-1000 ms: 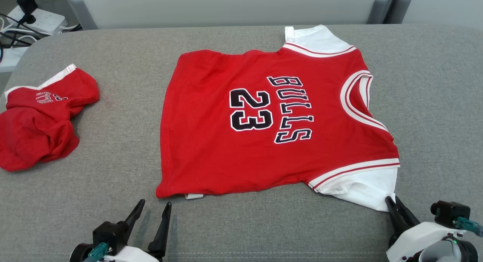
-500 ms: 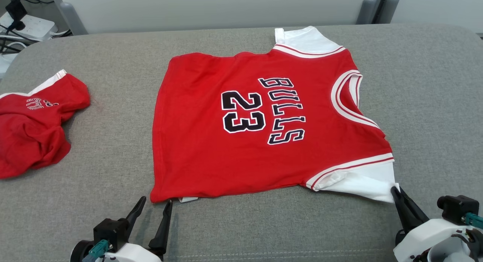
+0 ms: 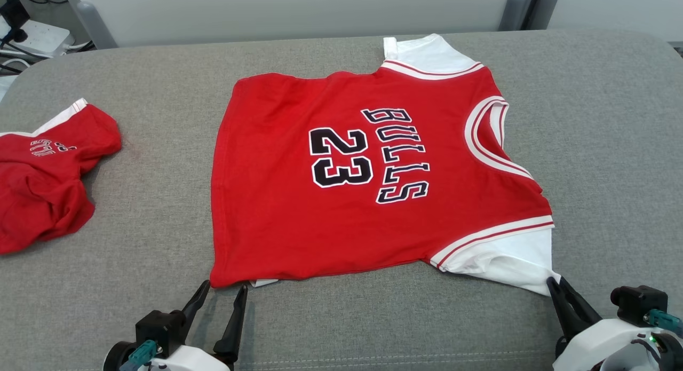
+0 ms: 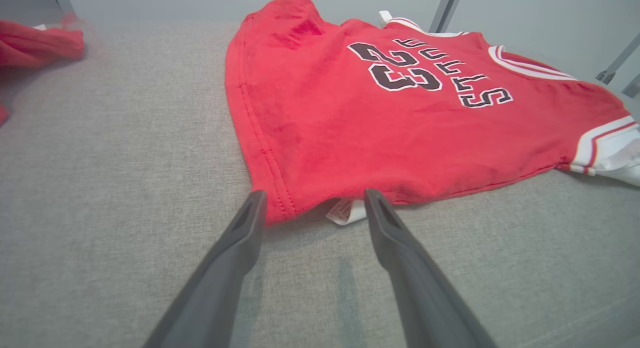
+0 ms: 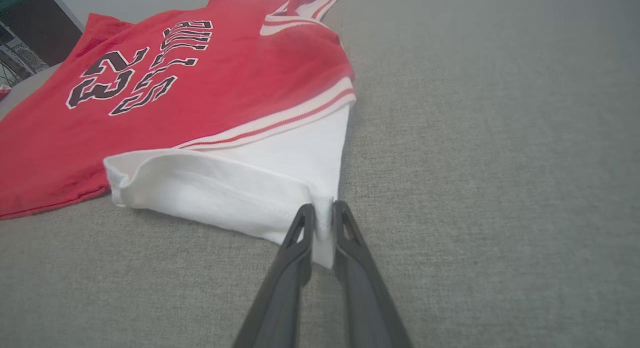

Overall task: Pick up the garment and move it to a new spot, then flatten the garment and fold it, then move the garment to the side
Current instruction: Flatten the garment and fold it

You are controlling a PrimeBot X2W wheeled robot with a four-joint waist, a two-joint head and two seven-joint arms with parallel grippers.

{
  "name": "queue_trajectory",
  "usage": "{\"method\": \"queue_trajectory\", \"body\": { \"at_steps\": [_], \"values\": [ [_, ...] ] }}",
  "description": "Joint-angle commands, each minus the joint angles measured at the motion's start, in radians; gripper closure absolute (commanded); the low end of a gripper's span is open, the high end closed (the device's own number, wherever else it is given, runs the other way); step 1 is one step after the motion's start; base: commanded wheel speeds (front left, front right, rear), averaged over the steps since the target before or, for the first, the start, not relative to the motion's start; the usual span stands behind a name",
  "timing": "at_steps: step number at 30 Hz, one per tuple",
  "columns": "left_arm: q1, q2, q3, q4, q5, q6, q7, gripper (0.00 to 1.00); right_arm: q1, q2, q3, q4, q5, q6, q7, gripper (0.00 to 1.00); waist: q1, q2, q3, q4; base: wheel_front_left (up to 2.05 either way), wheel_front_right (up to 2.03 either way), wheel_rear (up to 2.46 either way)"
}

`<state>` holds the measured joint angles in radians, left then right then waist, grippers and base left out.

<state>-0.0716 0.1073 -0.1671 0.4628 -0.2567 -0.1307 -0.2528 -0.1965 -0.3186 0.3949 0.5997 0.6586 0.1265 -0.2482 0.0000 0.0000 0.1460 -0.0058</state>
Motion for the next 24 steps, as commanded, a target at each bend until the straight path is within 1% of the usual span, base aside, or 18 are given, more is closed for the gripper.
{"method": "queue_trajectory", "body": {
  "at_steps": [1,2,7,10,13,14,18,21,24],
  "values": [
    [-0.046,0.014,0.030,-0.016,-0.009,0.000,-0.009,0.00,-0.009,-0.016,0.019,-0.007,-0.010,0.004,-0.014,0.81,0.0000,0.0000,0.000,0.003,0.00,0.00,0.00],
    [-0.046,0.015,0.030,-0.016,-0.010,0.000,-0.009,0.00,-0.010,-0.015,0.022,-0.005,-0.006,0.004,-0.014,1.00,0.0000,0.0000,0.001,0.004,0.00,0.00,0.00],
    [-0.047,0.020,0.031,-0.018,-0.011,0.000,-0.009,0.00,-0.015,-0.020,0.013,-0.028,-0.009,0.004,-0.014,1.00,0.0000,0.0000,0.005,0.009,0.00,0.00,0.00],
    [-0.061,0.035,0.016,-0.015,-0.007,0.000,-0.009,0.00,-0.009,-0.026,0.012,-0.048,-0.012,0.004,-0.014,1.00,0.0000,0.0000,0.008,0.010,0.00,0.00,0.00],
    [-0.086,0.067,-0.036,0.001,0.003,0.000,-0.009,0.00,0.001,-0.035,0.019,-0.064,-0.012,0.004,-0.014,1.00,0.0000,0.0000,0.012,0.006,0.00,0.00,0.00],
    [-0.106,0.093,-0.068,0.020,0.013,0.000,-0.009,0.00,0.004,-0.040,0.027,-0.070,-0.010,0.004,-0.014,1.00,0.0000,0.0000,0.015,0.000,0.00,0.00,0.00],
    [-0.146,0.143,-0.131,0.085,0.043,0.000,-0.009,0.00,0.002,-0.045,0.047,-0.068,-0.004,0.004,-0.014,1.00,0.0000,0.0000,0.019,-0.014,0.00,0.00,0.00],
    [-0.169,0.167,-0.161,0.125,0.053,0.000,-0.009,0.00,-0.005,-0.045,0.060,-0.064,0.001,0.004,-0.014,1.00,0.0000,0.0000,0.022,-0.024,0.00,0.00,0.00],
    [-0.189,0.185,-0.165,0.145,0.076,0.000,-0.009,0.00,-0.011,-0.045,0.068,-0.062,0.005,0.004,-0.014,1.00,0.0000,0.0000,0.025,-0.031,0.00,0.00,0.00]
  ]
}}
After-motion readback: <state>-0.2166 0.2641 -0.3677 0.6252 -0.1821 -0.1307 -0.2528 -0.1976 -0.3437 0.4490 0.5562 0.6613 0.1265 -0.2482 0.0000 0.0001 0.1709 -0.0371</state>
